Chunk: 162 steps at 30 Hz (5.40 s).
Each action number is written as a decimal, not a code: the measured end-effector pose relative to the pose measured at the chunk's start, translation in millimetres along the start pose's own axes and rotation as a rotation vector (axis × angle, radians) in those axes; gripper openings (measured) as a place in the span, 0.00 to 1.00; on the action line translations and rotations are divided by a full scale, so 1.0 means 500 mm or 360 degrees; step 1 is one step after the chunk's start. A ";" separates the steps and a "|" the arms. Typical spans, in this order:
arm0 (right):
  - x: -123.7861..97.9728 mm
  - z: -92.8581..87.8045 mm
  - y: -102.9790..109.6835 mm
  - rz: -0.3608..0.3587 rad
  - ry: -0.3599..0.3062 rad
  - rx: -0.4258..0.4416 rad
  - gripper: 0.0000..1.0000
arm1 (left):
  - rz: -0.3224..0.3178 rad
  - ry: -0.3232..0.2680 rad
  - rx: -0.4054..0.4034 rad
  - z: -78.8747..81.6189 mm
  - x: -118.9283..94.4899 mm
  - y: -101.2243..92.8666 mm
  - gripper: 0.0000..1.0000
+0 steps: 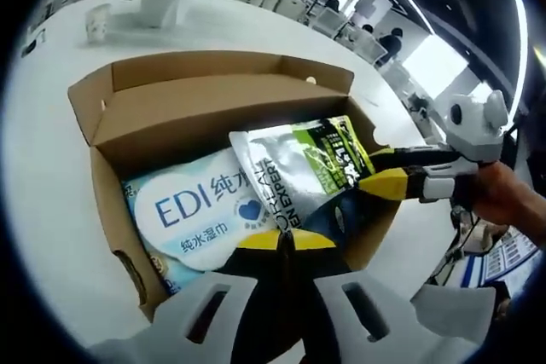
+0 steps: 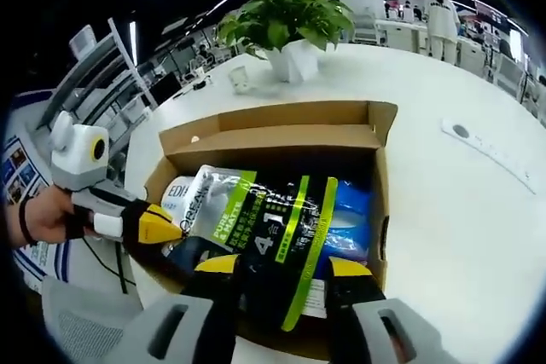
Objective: Operate the shoe box by opening the lid, removing the specified soft item, and placing it in the target area until the item is outside and the box remains undamaged.
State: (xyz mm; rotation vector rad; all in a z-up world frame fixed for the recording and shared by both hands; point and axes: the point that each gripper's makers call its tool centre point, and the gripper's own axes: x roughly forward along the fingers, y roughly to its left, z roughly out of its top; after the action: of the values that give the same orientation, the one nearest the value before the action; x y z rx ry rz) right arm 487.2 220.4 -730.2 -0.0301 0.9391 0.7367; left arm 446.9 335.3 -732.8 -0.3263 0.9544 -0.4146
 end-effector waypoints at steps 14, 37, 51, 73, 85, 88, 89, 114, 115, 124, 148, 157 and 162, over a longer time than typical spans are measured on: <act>-0.015 0.027 -0.011 -0.0050 -0.0116 0.0035 0.00 | 0.0002 -0.0017 0.0009 0.006 -0.010 0.004 0.01; -0.061 0.038 0.008 -0.0018 -0.0199 0.0051 0.00 | -0.0027 -0.0083 0.0087 0.051 -0.050 -0.021 0.00; -0.132 0.030 -0.020 -0.0079 -0.0294 0.0100 0.00 | -0.0087 -0.0093 0.0198 0.078 -0.047 -0.086 0.00; -0.256 -0.056 -0.123 -0.0235 -0.0382 0.0257 0.00 | -0.0237 -0.0002 0.0407 0.070 0.015 -0.252 0.00; -0.308 -0.111 -0.188 -0.0297 -0.0393 0.0340 0.00 | -0.0295 0.0066 0.0480 0.052 0.068 -0.333 0.00; -0.317 -0.118 -0.204 -0.0308 -0.0393 0.0350 0.00 | -0.0301 0.0088 0.0495 0.047 0.084 -0.347 0.00; -0.319 -0.119 -0.209 -0.0311 -0.0394 0.0355 0.00 | -0.0304 0.0093 0.0498 0.046 0.087 -0.351 0.00; -0.338 -0.136 -0.296 -0.0336 -0.0366 0.0389 0.00 | -0.0314 0.0170 0.0593 0.059 0.163 -0.410 0.01; -0.337 -0.135 -0.302 -0.0338 -0.0365 0.0389 0.00 | -0.0314 0.0173 0.0598 0.060 0.165 -0.411 0.01; -0.327 -0.125 -0.334 -0.0354 -0.0360 0.0408 0.00 | -0.0301 0.0219 0.0700 0.080 0.198 -0.417 0.01; -0.286 -0.158 -0.401 -0.0361 -0.0296 0.0472 0.00 | -0.0272 0.0379 0.0918 0.063 0.286 -0.417 0.01; -0.267 -0.170 -0.418 -0.0354 -0.0274 0.0494 0.00 | -0.0259 0.0434 0.1014 0.055 0.312 -0.410 0.01; -0.257 -0.175 -0.424 -0.0350 -0.0254 0.0493 0.00 | -0.0252 0.0453 0.1040 0.055 0.320 -0.405 0.01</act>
State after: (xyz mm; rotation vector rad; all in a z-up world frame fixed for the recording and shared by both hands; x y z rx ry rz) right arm 500.9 -41.6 -748.5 0.1925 0.8716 0.3796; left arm 511.6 84.1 -742.6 0.2618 1.0151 -0.9046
